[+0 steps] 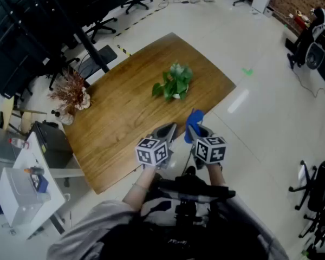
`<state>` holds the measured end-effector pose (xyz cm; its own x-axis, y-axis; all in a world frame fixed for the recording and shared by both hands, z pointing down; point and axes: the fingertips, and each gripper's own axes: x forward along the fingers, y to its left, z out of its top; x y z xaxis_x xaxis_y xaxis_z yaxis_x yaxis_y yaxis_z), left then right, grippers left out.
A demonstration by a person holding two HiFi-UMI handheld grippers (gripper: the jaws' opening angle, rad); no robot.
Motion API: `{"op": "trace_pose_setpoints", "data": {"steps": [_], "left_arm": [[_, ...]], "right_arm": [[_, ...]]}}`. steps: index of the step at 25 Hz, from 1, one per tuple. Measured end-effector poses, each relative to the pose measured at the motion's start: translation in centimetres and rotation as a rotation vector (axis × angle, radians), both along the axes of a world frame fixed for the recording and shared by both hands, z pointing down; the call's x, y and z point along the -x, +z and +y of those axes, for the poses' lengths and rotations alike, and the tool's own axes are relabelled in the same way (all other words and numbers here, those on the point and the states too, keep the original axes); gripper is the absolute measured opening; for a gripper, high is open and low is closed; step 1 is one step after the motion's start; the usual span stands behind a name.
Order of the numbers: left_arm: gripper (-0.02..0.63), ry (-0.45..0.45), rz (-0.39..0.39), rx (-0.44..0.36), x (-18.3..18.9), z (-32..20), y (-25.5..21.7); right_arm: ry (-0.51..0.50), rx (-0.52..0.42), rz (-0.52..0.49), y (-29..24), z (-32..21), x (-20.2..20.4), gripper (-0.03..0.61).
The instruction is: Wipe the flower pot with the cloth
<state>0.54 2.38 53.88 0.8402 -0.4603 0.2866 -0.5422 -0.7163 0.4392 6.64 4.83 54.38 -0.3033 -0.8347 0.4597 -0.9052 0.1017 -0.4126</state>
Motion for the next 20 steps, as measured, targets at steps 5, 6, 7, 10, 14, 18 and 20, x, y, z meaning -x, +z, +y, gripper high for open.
{"op": "trace_pose_setpoints", "data": {"steps": [5, 6, 7, 10, 14, 18, 20], "left_arm": [[0.006, -0.023, -0.011, 0.002, -2.5, 0.9, 0.2], [0.005, -0.027, -0.020, 0.003, -2.6, 0.9, 0.3], [0.006, -0.035, -0.031, 0.004, -2.6, 0.9, 0.5], [0.006, -0.065, -0.057, 0.010, -2.1, 0.4, 0.9], [0.006, -0.075, -0.070, 0.025, -2.3, -1.1, 1.3], [0.006, -0.085, -0.083, 0.048, -2.6, -3.8, 2.7], [0.006, -0.091, -0.065, 0.062, -3.2, -5.6, 3.1]], "right_arm": [[-0.032, -0.003, -0.023, 0.4, 0.0, -2.4, 0.057], [-0.040, 0.000, -0.029, 0.7, -0.1, -2.5, 0.057], [-0.051, 0.005, -0.034, 1.0, -0.2, -2.5, 0.057], [-0.073, 0.014, -0.057, 1.5, -0.5, -2.3, 0.057], [-0.072, 0.020, -0.083, 1.9, -1.6, -2.9, 0.057], [-0.065, 0.038, -0.078, 2.5, -3.0, -3.8, 0.057], [-0.060, 0.044, -0.069, 2.4, -3.8, -4.4, 0.057]]}}
